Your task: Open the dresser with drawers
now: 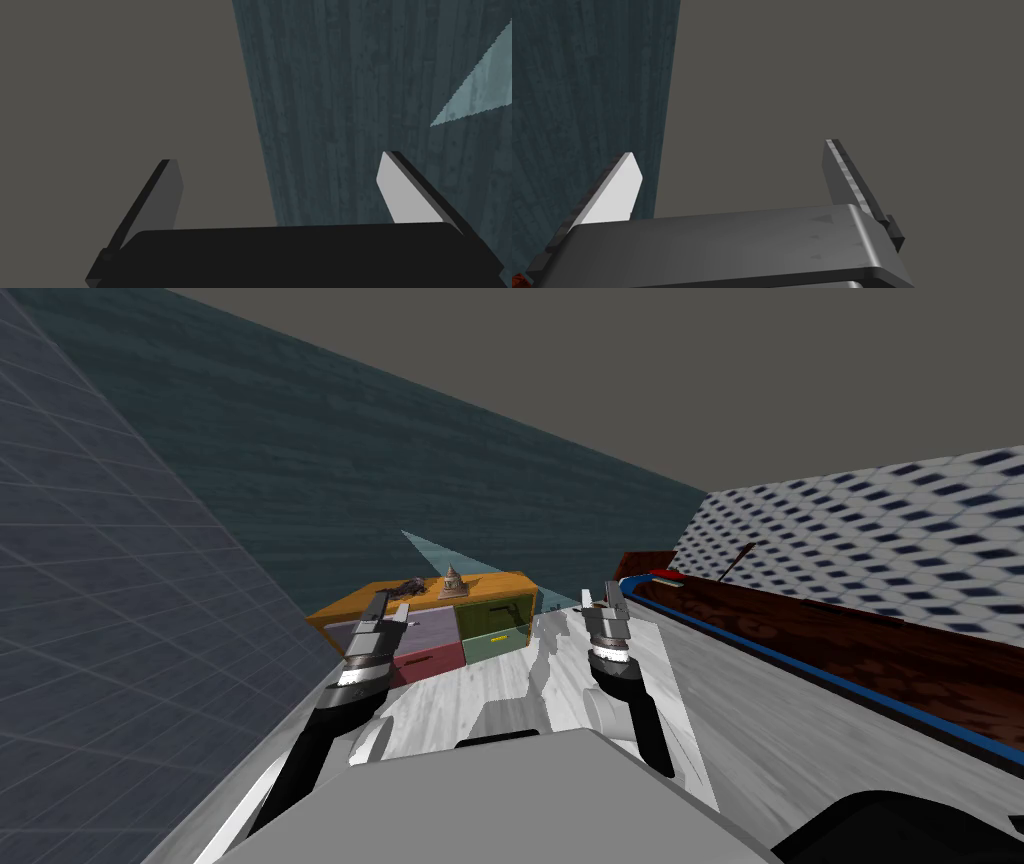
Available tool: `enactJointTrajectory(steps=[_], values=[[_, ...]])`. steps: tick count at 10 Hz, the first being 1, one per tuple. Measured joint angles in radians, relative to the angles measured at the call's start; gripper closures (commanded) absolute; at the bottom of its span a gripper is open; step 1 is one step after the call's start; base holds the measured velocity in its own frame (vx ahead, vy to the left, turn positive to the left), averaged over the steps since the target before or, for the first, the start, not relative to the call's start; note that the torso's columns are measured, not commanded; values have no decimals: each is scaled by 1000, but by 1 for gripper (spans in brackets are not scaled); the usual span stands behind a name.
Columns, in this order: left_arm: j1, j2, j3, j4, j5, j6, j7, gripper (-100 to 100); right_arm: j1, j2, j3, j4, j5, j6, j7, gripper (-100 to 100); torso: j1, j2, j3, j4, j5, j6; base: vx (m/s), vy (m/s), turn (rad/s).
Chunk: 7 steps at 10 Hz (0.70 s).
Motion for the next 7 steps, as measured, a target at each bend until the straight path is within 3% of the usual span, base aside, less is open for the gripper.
enactJointTrajectory(steps=[2,7], values=[[0,0,0,0,0,0,0,0,0,0,0,0,0,0,0,0,0,104,-209,105,0,0,0,0,0],[0,0,0,0,0,0,0,0,0,0,0,0,0,0,0,0,0,470,-939,470,0,0,0,0,0]])
